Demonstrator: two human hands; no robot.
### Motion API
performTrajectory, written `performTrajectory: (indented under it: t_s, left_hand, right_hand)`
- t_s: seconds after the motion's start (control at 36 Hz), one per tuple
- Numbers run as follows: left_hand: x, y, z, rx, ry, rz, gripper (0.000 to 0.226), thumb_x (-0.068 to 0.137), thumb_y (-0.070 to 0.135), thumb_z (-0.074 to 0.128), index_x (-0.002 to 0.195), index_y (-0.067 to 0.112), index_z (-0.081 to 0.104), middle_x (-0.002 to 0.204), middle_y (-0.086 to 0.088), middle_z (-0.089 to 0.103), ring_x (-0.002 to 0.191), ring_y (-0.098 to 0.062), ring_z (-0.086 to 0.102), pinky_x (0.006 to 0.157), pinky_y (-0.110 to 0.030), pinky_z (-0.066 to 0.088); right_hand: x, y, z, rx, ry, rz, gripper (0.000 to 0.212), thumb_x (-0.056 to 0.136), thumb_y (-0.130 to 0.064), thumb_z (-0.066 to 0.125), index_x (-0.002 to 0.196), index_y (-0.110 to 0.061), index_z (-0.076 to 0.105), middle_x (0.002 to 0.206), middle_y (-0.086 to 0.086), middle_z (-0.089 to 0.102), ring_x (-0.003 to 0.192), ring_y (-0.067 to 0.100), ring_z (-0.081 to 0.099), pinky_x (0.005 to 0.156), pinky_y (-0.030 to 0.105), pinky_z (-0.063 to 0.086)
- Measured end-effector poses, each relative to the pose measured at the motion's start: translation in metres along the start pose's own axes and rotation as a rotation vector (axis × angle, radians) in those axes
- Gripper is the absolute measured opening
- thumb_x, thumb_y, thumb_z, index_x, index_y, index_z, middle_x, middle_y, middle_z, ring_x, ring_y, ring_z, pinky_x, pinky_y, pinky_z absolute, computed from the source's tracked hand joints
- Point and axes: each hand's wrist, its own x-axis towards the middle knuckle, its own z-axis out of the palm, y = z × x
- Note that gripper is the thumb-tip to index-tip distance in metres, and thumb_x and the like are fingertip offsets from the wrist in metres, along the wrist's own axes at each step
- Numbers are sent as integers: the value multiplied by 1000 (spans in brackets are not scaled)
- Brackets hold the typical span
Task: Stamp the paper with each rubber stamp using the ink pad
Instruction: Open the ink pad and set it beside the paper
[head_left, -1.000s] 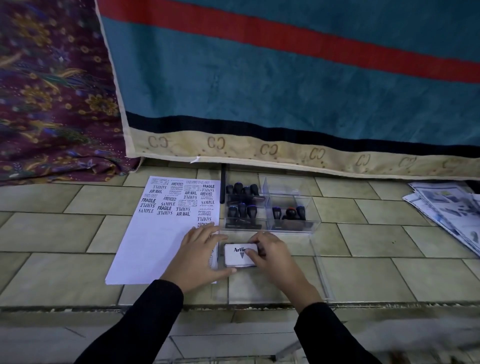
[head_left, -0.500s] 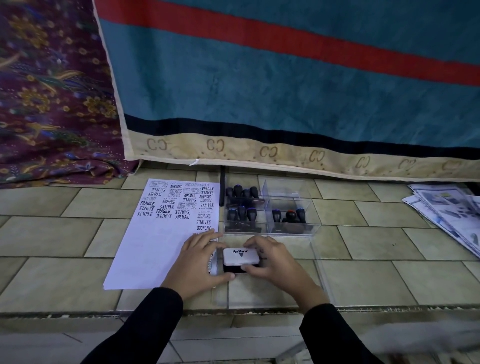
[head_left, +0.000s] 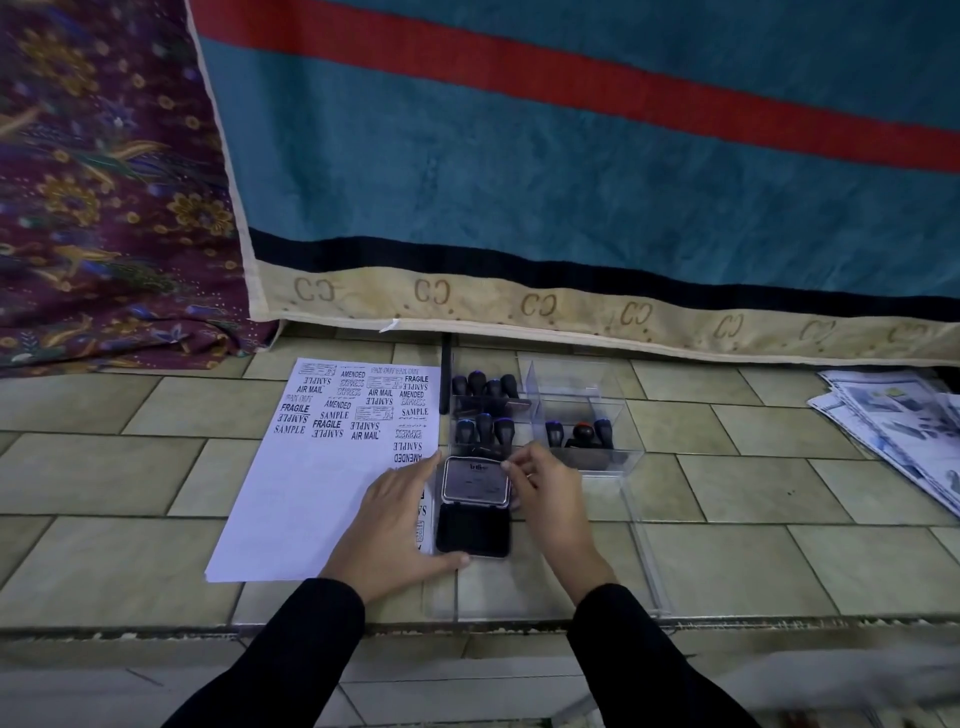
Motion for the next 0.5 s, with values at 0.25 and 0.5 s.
performTrajectory:
  t_s: [0.25,0.5]
  left_hand:
    - [0,-2,2,56,9,4,112,56,89,55,145,52,-1,154,21,19,138,-1,11,114,-26,4]
    - [2,-3,4,26,10,-14,114,50,93,56,143,57,-1,151,19,26,140,-7,16,114,-26,6]
  right_hand:
    - [0,0,2,-174,-72,-5,19,93,-20,55,105,-12,68,99,2,71,80,7,59,62,2,38]
    - [15,-12,-10,-255,-6,-52,16,92,-14,52,86,-12,68,70,-3,65,53,3,52,46,4,37]
